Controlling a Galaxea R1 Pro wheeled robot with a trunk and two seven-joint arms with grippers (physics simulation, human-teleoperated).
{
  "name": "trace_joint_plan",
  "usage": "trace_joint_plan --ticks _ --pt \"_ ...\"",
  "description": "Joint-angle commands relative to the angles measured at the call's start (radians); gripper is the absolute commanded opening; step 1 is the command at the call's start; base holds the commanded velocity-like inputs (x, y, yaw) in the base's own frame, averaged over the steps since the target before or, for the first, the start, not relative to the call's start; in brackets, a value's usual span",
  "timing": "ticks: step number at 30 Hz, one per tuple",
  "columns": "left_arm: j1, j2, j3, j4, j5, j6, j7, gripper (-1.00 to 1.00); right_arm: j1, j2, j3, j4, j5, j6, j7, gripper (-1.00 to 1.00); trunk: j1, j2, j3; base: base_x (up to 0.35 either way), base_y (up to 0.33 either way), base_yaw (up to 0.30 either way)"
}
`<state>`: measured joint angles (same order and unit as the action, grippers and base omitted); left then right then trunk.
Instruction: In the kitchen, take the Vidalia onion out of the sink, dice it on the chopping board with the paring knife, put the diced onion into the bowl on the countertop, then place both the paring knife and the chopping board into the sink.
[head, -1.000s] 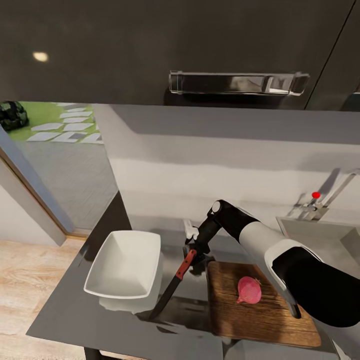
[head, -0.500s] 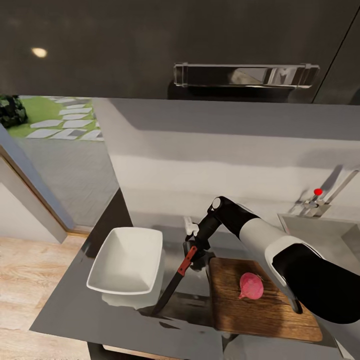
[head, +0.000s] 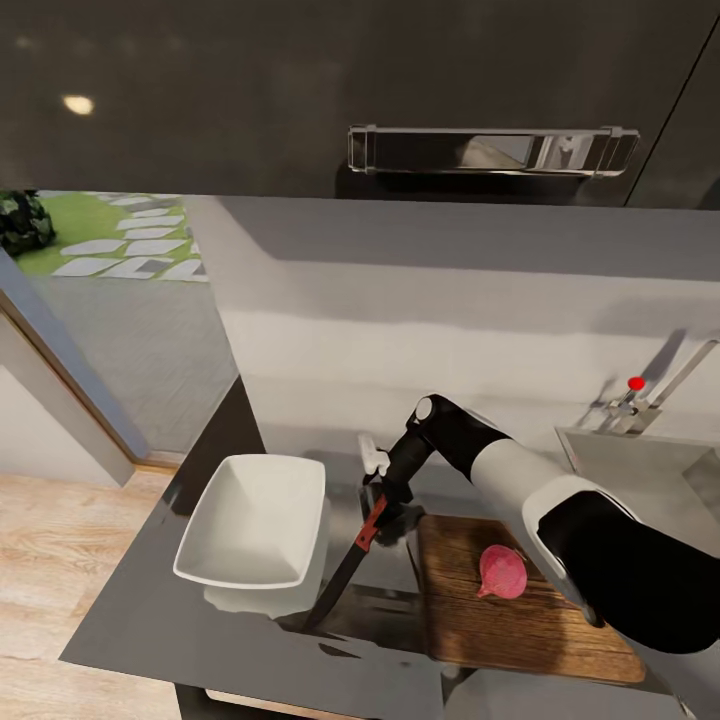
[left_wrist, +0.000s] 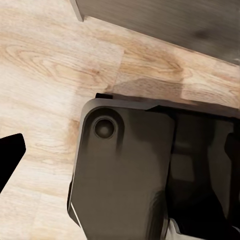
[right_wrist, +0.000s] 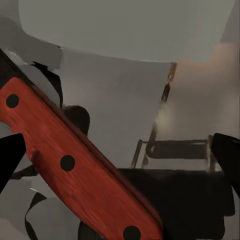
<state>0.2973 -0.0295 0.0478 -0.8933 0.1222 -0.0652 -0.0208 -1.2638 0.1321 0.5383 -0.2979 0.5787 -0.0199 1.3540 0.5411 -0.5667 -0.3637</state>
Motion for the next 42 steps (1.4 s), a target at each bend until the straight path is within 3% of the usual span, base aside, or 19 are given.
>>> trace_joint_plan --ticks 1,13,33,34,42 --pt "0.000 -0.001 0.001 -0.001 0.010 -0.001 -0.002 1.00 0.006 0.004 0.004 0.000 0.006 0.000 0.001 1.00 0.001 -0.001 -0.002 0.000 0.000 0.000" --pt "0.000 -0.001 0.001 -0.001 0.010 -0.001 -0.002 1.00 0.003 0.018 -0.013 0.000 0.065 0.001 -0.007 1.00 0.001 -0.001 -0.002 0.000 0.000 0.000" --pt "0.000 0.000 0.001 -0.001 0.010 -0.001 -0.002 1.00 0.004 0.020 -0.023 0.000 0.067 0.004 -0.026 1.00 0.001 -0.001 -0.002 0.000 0.000 0.000" --pt "0.000 0.000 0.001 -0.001 0.010 -0.001 -0.002 1.00 0.008 0.020 0.006 0.000 0.067 0.003 -0.038 1.00 0.001 -0.001 -0.002 0.000 0.000 0.000" --pt "0.000 0.000 0.001 -0.001 0.010 -0.001 -0.002 1.00 0.008 0.021 0.006 0.000 0.067 0.000 -0.069 1.00 0.001 -0.001 -0.002 0.000 0.000 0.000"
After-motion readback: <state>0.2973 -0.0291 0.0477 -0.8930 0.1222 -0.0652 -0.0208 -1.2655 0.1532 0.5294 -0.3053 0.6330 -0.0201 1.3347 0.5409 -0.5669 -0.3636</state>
